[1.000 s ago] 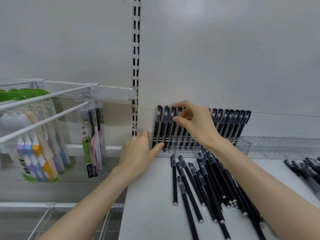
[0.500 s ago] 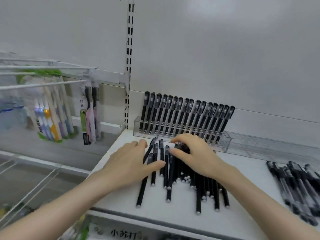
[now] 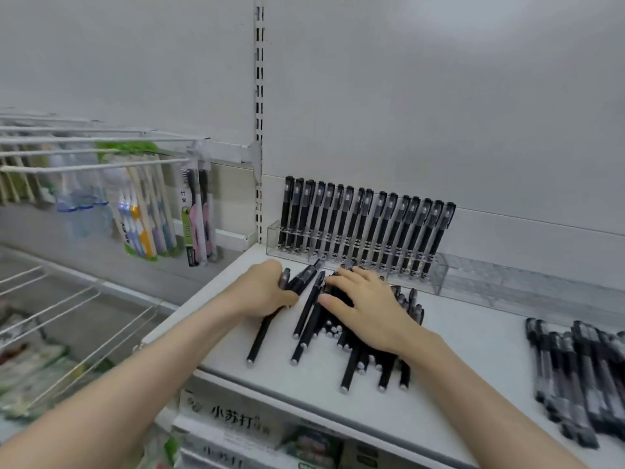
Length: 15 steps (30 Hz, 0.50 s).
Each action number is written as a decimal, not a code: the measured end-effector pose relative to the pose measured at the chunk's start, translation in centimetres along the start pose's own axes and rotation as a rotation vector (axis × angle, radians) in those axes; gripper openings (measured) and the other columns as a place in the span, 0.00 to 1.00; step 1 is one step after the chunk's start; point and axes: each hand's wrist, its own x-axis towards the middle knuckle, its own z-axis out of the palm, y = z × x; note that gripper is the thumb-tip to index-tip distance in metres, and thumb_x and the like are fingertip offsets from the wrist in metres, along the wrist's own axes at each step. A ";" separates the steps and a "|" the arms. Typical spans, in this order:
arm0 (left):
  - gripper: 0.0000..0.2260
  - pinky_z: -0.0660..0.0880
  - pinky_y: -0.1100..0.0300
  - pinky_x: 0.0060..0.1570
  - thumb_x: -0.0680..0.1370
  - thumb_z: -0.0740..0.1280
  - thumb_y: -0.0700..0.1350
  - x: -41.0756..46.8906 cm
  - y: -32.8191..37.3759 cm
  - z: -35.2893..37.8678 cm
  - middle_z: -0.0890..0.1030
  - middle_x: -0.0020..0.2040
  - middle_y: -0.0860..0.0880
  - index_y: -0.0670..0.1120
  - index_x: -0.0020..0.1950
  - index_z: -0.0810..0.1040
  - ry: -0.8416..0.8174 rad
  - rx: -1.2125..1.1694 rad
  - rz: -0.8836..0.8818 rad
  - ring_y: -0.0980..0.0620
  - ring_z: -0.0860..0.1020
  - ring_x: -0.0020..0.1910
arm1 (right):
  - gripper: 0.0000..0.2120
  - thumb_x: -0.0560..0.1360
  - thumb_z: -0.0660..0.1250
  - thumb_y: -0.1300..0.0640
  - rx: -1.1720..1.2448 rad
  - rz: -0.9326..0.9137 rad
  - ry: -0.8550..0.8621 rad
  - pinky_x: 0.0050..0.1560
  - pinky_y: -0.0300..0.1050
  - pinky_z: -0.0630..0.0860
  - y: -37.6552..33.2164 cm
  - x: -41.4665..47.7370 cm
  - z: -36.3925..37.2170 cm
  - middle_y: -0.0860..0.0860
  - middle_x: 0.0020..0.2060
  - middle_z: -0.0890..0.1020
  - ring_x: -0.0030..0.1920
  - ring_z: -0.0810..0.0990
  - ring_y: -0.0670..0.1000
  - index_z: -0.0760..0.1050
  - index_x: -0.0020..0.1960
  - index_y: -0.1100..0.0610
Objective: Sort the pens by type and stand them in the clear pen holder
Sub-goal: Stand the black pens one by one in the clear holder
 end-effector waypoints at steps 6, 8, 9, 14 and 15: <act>0.16 0.58 0.58 0.30 0.80 0.62 0.49 -0.7 -0.6 -0.5 0.62 0.31 0.49 0.46 0.34 0.63 -0.037 -0.086 0.031 0.51 0.61 0.30 | 0.23 0.81 0.51 0.40 0.040 0.019 0.017 0.74 0.53 0.43 0.1 -0.1 -0.1 0.45 0.75 0.60 0.77 0.50 0.49 0.63 0.73 0.47; 0.14 0.61 0.58 0.33 0.81 0.59 0.49 -1.7 -0.7 -0.6 0.64 0.33 0.49 0.46 0.38 0.64 -0.013 -0.284 0.066 0.52 0.63 0.32 | 0.21 0.81 0.54 0.43 0.143 0.001 0.104 0.75 0.54 0.48 0.1 -0.1 -0.3 0.46 0.72 0.66 0.75 0.55 0.50 0.67 0.71 0.49; 0.12 0.63 0.58 0.35 0.82 0.58 0.50 -2.3 -0.5 -0.7 0.66 0.34 0.49 0.46 0.40 0.64 0.001 -0.397 0.092 0.52 0.65 0.33 | 0.20 0.80 0.56 0.44 0.239 -0.014 0.167 0.74 0.54 0.55 0.0 -0.1 -0.6 0.45 0.69 0.70 0.73 0.61 0.49 0.68 0.70 0.49; 0.09 0.65 0.63 0.26 0.83 0.56 0.46 -3.4 1.4 -0.9 0.68 0.34 0.47 0.41 0.48 0.65 0.012 -0.753 0.253 0.54 0.66 0.25 | 0.16 0.77 0.66 0.49 0.836 -0.081 0.336 0.52 0.35 0.76 -2.0 0.1 -3.3 0.43 0.50 0.82 0.50 0.80 0.39 0.72 0.63 0.51; 0.09 0.62 0.64 0.24 0.82 0.56 0.46 -3.2 1.7 -0.9 0.66 0.33 0.47 0.41 0.49 0.65 0.017 -0.777 0.292 0.55 0.64 0.24 | 0.15 0.76 0.67 0.49 0.893 -0.079 0.370 0.50 0.35 0.77 -2.4 0.4 -3.7 0.46 0.47 0.83 0.47 0.81 0.41 0.72 0.60 0.51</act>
